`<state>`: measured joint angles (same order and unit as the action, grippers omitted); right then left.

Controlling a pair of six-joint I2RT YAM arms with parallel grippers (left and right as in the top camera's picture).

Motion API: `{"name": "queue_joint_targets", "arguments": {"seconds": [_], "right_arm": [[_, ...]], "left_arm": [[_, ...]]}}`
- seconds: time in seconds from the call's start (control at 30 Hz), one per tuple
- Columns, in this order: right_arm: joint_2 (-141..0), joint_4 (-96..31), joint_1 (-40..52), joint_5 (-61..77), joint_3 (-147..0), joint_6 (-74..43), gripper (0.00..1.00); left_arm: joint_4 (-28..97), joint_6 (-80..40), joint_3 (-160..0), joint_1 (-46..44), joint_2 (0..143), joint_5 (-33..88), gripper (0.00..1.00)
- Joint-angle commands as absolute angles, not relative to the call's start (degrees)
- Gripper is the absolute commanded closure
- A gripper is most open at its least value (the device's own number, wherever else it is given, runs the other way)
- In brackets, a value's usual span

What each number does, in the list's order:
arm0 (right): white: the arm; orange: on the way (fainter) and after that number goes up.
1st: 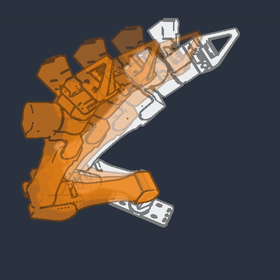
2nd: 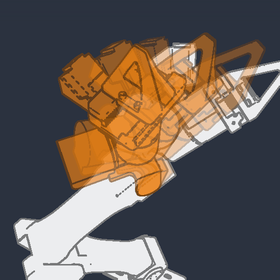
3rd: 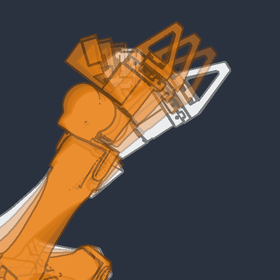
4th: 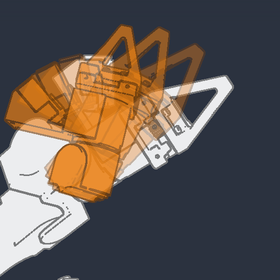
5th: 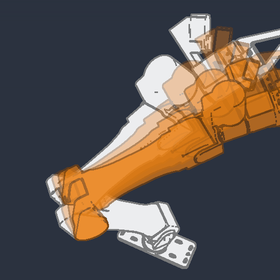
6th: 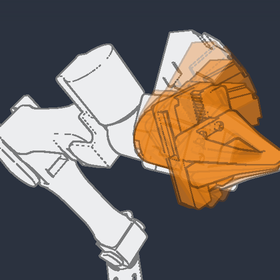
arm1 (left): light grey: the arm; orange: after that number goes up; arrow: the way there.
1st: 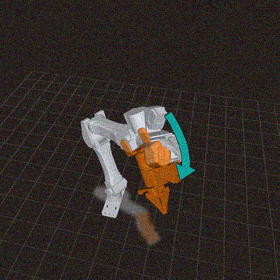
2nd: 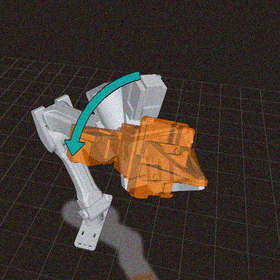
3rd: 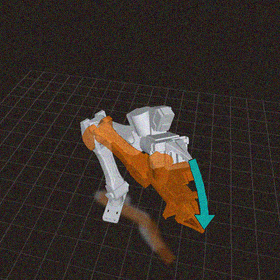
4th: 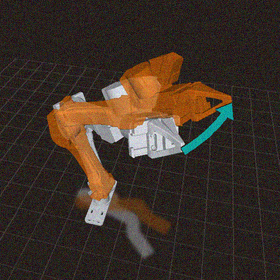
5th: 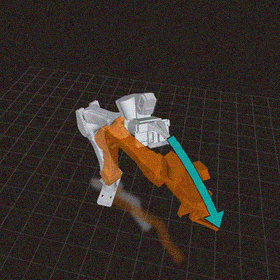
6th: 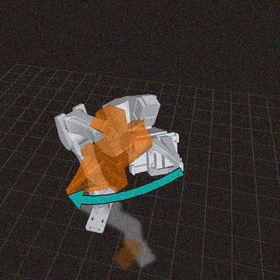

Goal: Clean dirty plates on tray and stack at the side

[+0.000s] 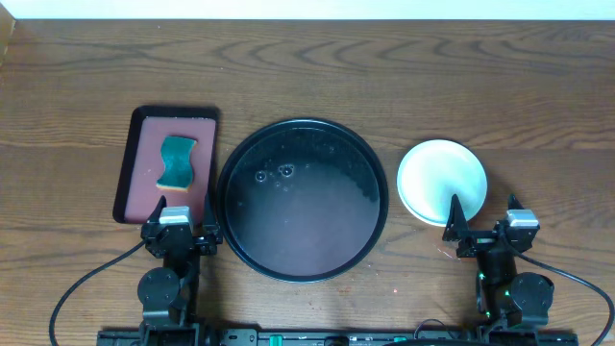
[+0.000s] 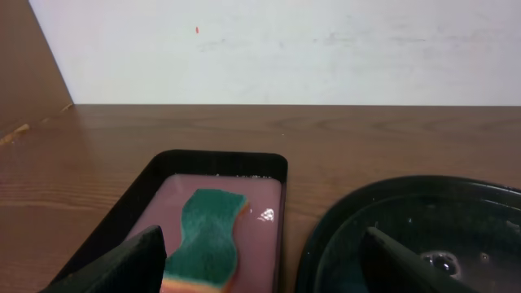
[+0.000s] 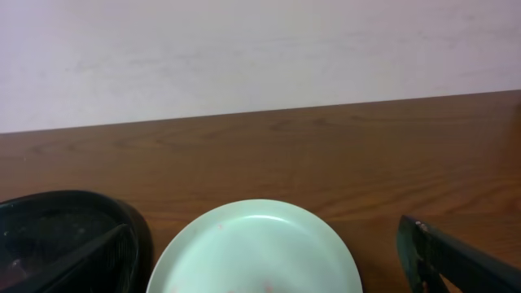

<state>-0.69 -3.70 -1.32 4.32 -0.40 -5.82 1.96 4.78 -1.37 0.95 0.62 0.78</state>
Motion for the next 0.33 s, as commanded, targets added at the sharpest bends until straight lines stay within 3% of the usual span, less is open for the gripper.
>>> {"name": "queue_joint_targets", "arguments": {"seconds": [0.0, 0.3], "right_arm": [[-0.3, -4.0, -0.3, 4.6, -0.3, -5.7, 0.01], [-0.3, -3.9, -0.3, 4.6, -0.3, -5.7, 0.01]], "left_arm": [[4.0, 5.5, -0.2, 0.7, 0.3, 0.6, 0.24], [4.0, 5.5, -0.2, 0.7, 0.3, 0.6, 0.24]]}}
